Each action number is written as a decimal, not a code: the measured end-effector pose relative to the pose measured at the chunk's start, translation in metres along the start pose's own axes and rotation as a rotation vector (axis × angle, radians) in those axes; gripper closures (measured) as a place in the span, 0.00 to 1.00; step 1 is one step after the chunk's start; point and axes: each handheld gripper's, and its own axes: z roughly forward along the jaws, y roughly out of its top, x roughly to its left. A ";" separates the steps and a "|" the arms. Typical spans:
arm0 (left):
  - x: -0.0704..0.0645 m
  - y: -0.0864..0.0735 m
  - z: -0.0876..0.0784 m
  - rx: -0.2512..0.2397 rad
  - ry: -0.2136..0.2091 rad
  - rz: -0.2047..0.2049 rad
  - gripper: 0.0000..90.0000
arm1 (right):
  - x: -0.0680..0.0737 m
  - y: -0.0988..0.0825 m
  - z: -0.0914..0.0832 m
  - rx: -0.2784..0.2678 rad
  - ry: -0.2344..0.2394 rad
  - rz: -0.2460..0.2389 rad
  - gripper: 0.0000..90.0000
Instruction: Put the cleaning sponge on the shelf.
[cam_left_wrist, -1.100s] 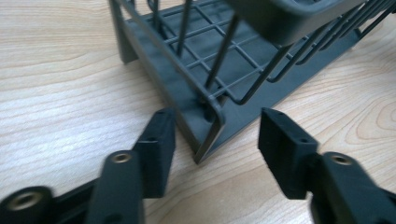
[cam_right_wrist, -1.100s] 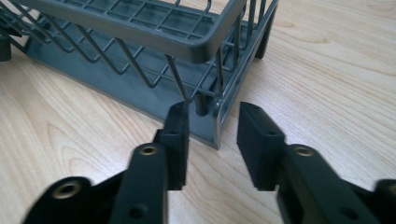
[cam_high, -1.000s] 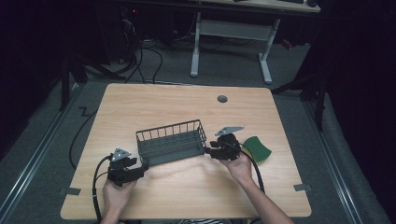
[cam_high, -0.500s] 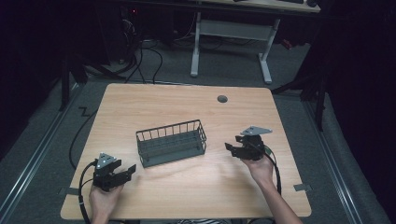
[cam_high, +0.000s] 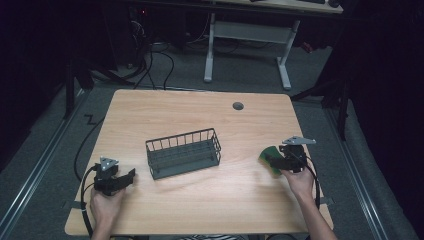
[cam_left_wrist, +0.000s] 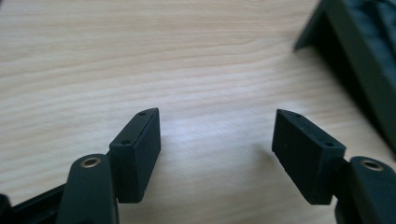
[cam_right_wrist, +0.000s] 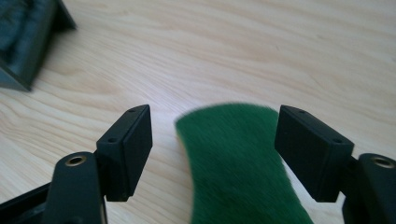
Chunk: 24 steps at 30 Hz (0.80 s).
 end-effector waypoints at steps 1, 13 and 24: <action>0.001 0.001 0.001 -0.001 0.005 -0.001 0.37 | -0.003 -0.001 0.001 0.008 -0.004 0.001 0.29; 0.003 0.000 0.004 -0.011 0.034 0.028 0.36 | -0.013 -0.003 0.018 0.091 -0.002 -0.029 0.26; 0.002 0.000 0.004 -0.011 0.035 0.026 0.36 | -0.015 -0.005 0.027 0.161 0.003 -0.047 0.26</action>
